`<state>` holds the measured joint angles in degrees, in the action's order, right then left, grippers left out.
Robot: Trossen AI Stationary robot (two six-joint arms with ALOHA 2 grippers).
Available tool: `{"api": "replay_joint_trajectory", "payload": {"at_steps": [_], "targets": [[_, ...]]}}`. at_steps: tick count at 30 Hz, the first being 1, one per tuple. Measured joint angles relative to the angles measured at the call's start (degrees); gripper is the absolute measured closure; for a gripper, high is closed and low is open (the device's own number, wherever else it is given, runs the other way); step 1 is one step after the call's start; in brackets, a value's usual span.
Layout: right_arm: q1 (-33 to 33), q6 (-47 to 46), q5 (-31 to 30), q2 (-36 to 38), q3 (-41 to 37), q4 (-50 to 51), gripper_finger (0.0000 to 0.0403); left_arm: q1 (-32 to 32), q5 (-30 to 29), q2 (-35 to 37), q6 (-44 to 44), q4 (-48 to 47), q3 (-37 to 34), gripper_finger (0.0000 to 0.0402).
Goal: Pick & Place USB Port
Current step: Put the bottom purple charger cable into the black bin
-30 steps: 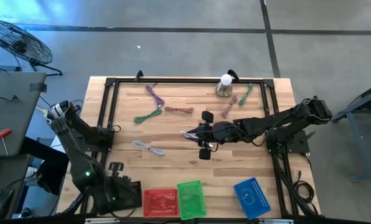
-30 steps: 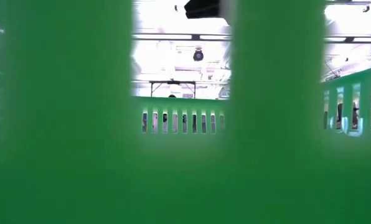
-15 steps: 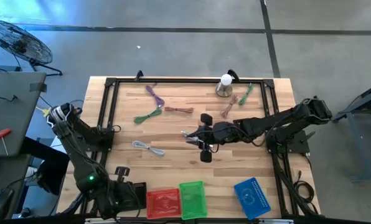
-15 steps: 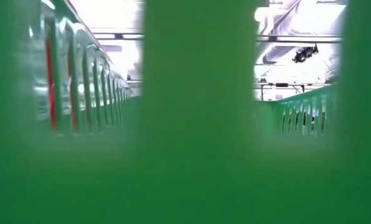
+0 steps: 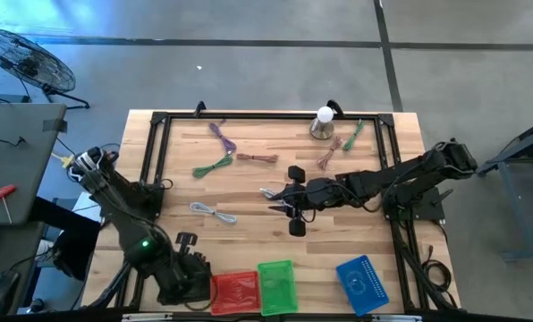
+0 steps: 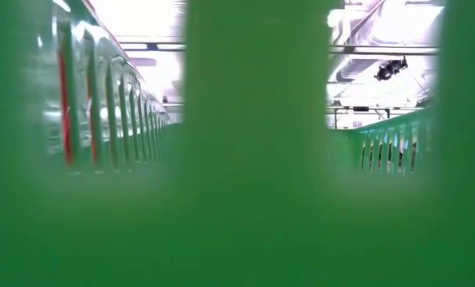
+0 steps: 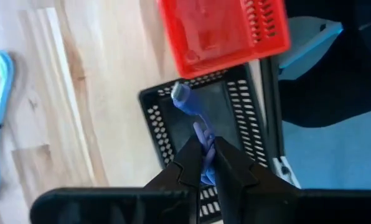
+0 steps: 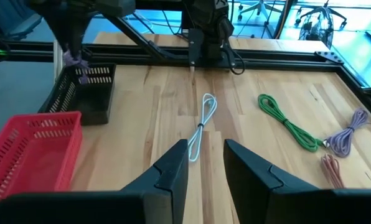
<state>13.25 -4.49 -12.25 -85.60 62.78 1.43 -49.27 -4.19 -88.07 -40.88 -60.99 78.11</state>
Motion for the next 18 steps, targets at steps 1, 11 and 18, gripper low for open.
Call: {"api": "replay_joint_trajectory", "payload": {"at_steps": [1,11,18], "targets": [[0.0,-0.02,0.02,0.0,0.0,0.17,0.0308,0.46,0.71,0.0,-0.01,-0.54,-0.01,0.0385],[0.0,-0.02,0.02,0.0,0.0,2.93,0.0308,2.81,4.29,0.03,-4.44,-0.06,-5.33,0.037],[0.0,0.0,0.02,0.01,0.0,3.04,0.0308,2.87,1.86,0.02,-7.5,0.99,-5.49,0.0294]]}}
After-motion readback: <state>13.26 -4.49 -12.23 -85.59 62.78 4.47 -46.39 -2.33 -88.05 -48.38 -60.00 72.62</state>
